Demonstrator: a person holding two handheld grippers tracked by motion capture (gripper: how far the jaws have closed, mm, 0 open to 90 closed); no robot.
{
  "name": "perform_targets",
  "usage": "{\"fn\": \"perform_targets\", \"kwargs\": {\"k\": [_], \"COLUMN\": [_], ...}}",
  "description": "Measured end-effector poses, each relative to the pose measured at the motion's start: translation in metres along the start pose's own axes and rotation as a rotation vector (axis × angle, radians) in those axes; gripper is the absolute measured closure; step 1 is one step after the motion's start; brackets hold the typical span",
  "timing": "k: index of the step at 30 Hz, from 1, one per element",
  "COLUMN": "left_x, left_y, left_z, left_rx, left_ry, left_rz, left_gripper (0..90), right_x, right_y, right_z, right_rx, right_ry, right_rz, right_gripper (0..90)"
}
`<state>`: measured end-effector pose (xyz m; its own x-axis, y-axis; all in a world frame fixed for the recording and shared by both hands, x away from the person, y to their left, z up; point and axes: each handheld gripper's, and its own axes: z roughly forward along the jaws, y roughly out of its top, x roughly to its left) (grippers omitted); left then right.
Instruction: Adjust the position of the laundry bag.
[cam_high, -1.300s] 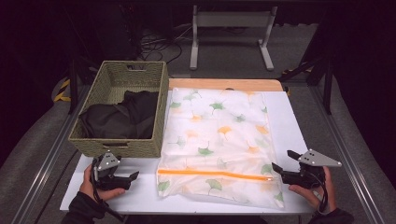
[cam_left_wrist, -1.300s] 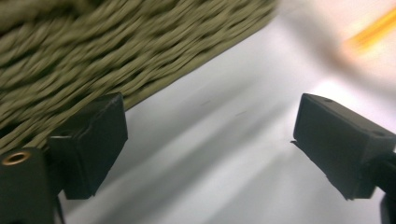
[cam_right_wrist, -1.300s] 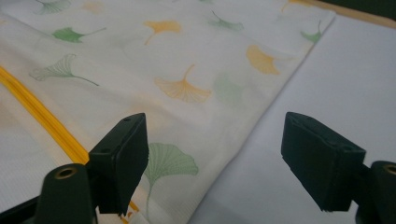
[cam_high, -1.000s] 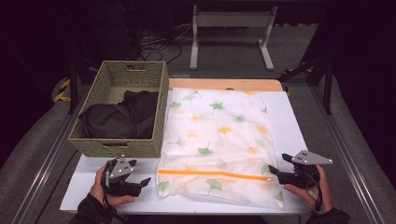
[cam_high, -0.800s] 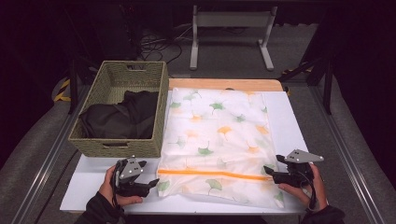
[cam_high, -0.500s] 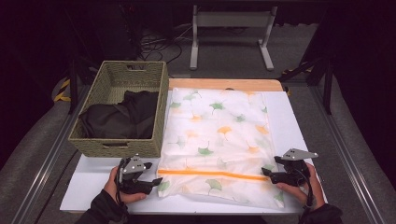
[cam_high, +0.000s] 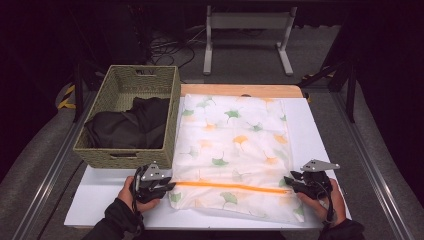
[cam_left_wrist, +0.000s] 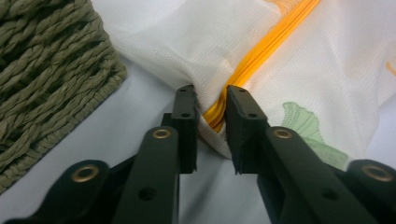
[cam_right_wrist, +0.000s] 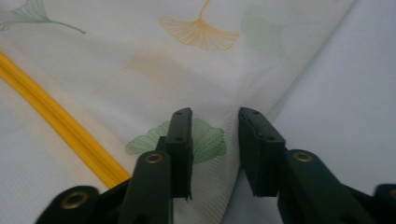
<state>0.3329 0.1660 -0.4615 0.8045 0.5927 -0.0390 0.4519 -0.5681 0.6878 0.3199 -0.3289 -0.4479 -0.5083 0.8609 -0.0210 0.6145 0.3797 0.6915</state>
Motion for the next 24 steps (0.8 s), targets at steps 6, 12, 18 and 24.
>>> {"fn": "perform_targets", "kwargs": {"k": [6,12,18,24], "left_x": [0.000,0.003,0.005,0.006], "left_y": [0.001,0.005,0.008,0.012], "left_z": [0.001,0.006,0.012,0.017], "left_rx": [-0.006,-0.019,-0.045,-0.052], "left_ry": [0.022,0.046,0.085,0.118], "left_rz": [0.003,-0.005,-0.019,-0.004], "left_gripper": [79.8,79.6,78.8,78.3], "right_x": [-0.004,-0.010,-0.019,-0.027], "right_y": [0.001,0.011,0.020,0.029], "right_z": [0.001,0.008,0.014,0.023], "right_rx": [-0.013,-0.026,-0.049,-0.064], "right_ry": [-0.016,-0.037,-0.054,-0.069], "right_rz": [0.028,0.023,0.029,0.021], "right_gripper": [88.3,89.3,89.3,89.5]}}
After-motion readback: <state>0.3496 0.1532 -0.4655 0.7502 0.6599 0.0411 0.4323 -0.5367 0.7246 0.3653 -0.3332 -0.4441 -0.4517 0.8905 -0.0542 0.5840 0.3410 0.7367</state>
